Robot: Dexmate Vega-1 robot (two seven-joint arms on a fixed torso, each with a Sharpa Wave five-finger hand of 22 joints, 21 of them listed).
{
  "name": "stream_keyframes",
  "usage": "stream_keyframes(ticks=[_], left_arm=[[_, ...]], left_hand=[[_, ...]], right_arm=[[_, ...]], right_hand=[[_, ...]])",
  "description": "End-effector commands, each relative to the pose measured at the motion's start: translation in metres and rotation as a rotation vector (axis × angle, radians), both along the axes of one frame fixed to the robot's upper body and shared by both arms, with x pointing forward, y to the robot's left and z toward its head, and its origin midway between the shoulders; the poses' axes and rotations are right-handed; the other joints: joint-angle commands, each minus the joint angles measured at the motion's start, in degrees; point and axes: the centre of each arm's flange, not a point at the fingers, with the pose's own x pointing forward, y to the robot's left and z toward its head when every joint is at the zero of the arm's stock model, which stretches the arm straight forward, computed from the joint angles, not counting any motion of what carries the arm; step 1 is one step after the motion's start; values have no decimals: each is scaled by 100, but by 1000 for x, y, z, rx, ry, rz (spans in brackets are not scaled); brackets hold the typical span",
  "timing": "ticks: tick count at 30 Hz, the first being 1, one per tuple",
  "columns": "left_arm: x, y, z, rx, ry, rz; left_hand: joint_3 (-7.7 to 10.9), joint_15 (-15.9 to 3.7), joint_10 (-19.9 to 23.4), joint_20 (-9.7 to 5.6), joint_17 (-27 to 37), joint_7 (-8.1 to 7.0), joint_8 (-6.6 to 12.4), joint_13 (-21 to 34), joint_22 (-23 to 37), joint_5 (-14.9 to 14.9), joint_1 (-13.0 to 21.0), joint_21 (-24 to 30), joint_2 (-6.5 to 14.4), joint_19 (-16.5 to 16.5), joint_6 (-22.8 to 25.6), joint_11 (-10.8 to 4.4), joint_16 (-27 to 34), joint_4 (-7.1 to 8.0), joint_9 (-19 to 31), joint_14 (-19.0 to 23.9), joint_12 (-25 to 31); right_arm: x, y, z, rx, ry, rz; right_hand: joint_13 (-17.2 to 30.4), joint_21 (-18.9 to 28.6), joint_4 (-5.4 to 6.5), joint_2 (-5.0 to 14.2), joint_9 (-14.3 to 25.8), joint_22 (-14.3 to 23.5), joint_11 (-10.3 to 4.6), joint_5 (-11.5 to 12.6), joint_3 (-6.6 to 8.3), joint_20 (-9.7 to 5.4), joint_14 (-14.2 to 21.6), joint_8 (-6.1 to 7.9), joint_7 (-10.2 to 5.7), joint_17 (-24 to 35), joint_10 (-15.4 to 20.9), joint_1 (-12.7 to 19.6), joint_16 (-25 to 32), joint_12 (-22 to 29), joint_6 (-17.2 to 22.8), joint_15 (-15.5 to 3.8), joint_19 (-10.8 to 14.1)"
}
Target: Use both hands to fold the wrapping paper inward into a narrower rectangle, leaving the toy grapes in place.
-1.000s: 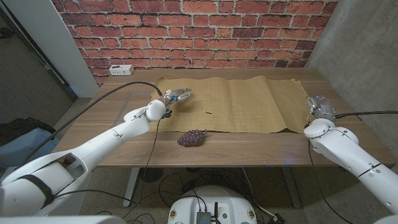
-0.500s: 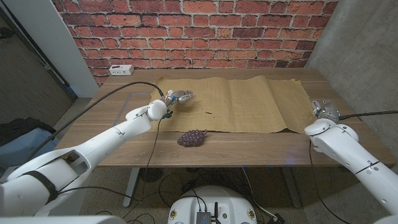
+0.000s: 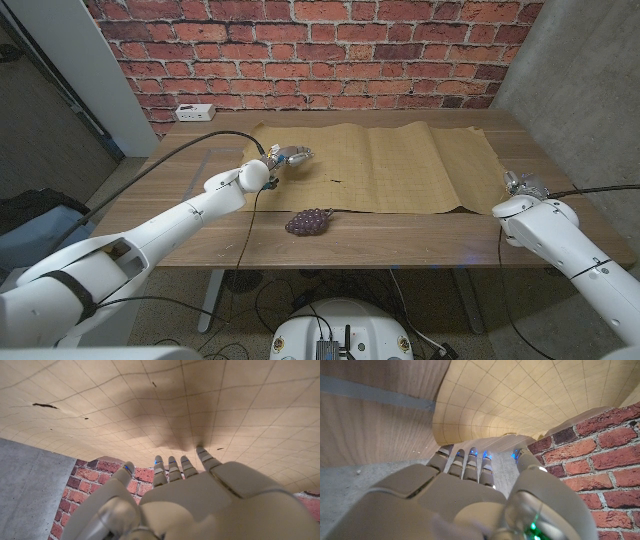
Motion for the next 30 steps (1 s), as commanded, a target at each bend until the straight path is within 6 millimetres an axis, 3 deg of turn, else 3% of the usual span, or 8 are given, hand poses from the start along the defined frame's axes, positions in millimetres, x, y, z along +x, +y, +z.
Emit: stream_keyframes(ticks=[1,9,13,17,19,21,24,30], left_arm=[[0,-1,2,6,-5,0],[-2,-1,1,9,-6,3],[-3,-1,1,6,-7,4],[-4,0,1,7,-8,6],[-4,1,1,5,-8,10],[-5,1,1,5,-9,11],[-5,1,1,5,-10,13],[-5,1,1,4,-10,11]], left_hand=[[49,8,49,1,2,-3,-20,25,32,-20,43,-9,-9,41,28,-29,1,12,20,39,-10],[51,6,44,-4,3,-12,-38,25,32,-21,36,-16,-10,45,9,-30,-9,18,21,29,-24],[54,-2,29,-5,3,-10,-43,26,32,-21,34,-20,-8,47,7,-16,-14,21,21,23,-36],[57,-3,32,-11,3,-11,-51,26,32,-21,32,-23,-6,50,-4,-25,-17,23,21,18,-40],[58,-5,32,-11,3,-12,-52,26,32,-21,32,-24,-5,52,-5,-21,-19,23,22,14,-42],[60,-3,30,-13,3,-8,-54,26,33,-20,31,-26,-3,53,-5,-27,-20,25,22,12,-45],[62,-7,31,-12,3,0,-58,26,33,-20,30,-28,-1,56,-10,-21,-24,27,22,7,-50],[67,-11,26,-16,3,-4,-64,27,33,-20,28,-34,1,57,-17,-23,-27,29,22,-1,-58]], right_arm=[[1,-1,-7,44,35,32],[0,-1,-10,83,-27,74],[1,0,-9,77,-9,71],[2,0,-11,87,-17,72],[2,0,-11,94,-22,77],[3,-2,-11,112,-41,90],[3,-4,-12,139,-63,114],[4,-5,-11,160,-53,127]], right_hand=[[33,24,67,4,7,34,-16,-21,6,30,93,-31,-32,23,-19,75,45,-27,22,18,91],[38,144,130,15,12,37,-23,-15,-24,107,630,-98,-49,62,25,105,238,-29,-221,51,521],[43,240,173,6,11,43,45,-5,-47,182,1299,-96,-37,113,548,148,490,114,-410,63,947],[46,222,84,-14,9,41,41,2,-11,161,1254,-168,-66,97,578,277,447,90,-743,39,986],[50,273,-5,-26,8,42,44,5,21,167,1480,-134,-63,90,589,434,509,58,-907,60,1212],[54,394,-51,-30,9,51,84,2,30,194,1897,-89,-50,113,732,590,656,78,-965,25,1641],[58,578,-19,-13,6,65,179,12,11,62,2898,-63,-10,196,1124,733,1040,171,-1020,-77,2259],[56,792,-196,-82,2,89,255,42,68,-50,3268,-58,40,214,1448,1128,1161,232,-1072,-155,2847]])
